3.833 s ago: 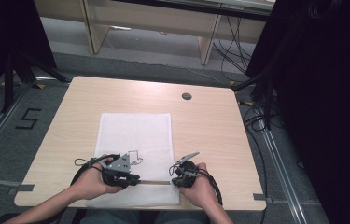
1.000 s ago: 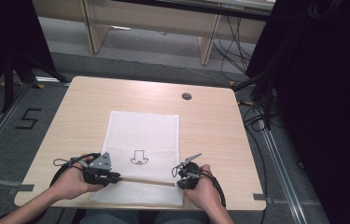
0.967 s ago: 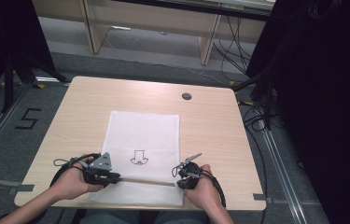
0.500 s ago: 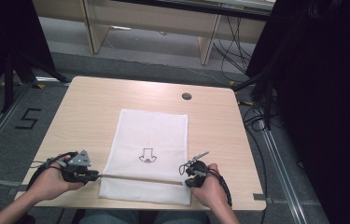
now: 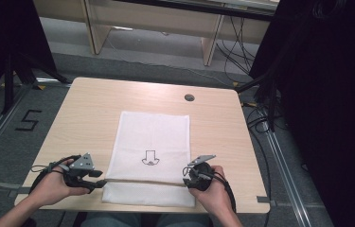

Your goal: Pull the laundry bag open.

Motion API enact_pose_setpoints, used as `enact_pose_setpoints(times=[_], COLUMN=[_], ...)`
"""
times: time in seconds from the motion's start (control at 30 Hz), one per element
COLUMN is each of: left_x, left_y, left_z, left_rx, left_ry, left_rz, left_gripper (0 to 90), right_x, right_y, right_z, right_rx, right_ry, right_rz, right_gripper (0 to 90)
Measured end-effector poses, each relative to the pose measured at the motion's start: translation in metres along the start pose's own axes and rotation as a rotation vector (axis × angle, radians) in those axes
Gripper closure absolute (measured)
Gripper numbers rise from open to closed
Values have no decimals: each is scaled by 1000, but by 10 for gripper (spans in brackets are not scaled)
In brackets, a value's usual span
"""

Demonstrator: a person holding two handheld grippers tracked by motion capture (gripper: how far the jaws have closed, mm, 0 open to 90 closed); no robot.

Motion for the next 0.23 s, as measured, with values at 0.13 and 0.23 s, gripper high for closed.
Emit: enact_pose_setpoints(times=[0.13,0.23], left_x=[-19,-25], left_y=[-7,-15], left_z=[-5,-17], left_rx=[-10,-46], left_ry=[-35,-71], left_rz=[173,254], left_gripper=[405,361], right_x=[-3,-3], right_y=[-3,-3], right_z=[4,7], right_rx=[3,-1], right_ry=[22,47], right_rz=[46,57], right_gripper=[644,625])
Point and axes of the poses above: each handheld gripper's, and its own axes: y roughly forward along the jaws, x roughly out of its underside, z roughly to its right, the point moved 8 cm from there along y, roughly forward along the jaws, and after that the axes turned 7 degrees about x, right-handed, at the moved point
